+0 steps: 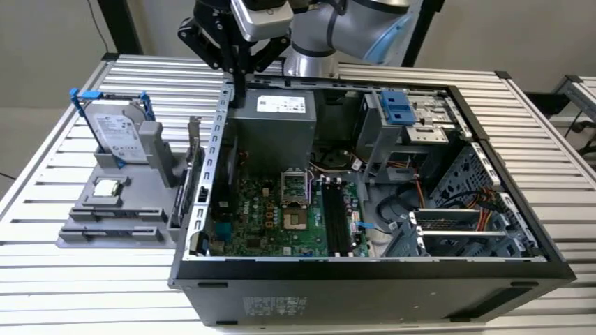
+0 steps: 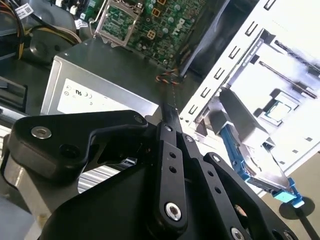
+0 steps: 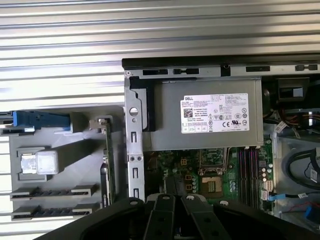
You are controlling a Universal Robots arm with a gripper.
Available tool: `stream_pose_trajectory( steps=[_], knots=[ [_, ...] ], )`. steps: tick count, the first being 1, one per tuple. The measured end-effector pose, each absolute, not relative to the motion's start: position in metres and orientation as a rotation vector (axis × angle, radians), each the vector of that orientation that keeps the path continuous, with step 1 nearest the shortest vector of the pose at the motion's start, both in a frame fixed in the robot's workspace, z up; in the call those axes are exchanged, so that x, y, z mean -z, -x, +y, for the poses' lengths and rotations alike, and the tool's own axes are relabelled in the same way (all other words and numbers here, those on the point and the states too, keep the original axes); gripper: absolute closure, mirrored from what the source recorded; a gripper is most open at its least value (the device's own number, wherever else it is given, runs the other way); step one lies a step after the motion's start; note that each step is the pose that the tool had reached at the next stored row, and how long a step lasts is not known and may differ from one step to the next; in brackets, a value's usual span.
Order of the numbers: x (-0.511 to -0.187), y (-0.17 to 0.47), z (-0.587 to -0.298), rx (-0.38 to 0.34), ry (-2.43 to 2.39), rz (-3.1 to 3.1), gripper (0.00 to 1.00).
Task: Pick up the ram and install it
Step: 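Reach for the ram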
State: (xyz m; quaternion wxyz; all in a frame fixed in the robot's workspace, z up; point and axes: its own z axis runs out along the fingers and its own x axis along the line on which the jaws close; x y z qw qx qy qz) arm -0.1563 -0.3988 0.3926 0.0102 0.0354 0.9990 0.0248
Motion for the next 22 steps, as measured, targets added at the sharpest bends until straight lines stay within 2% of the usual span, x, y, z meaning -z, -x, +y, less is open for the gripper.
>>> stream_pose_trajectory(
  steps=[22],
  knots=[
    [-0.393,0.191,-0.399,-0.090,-0.111,3.119,1.00]
  ],
)
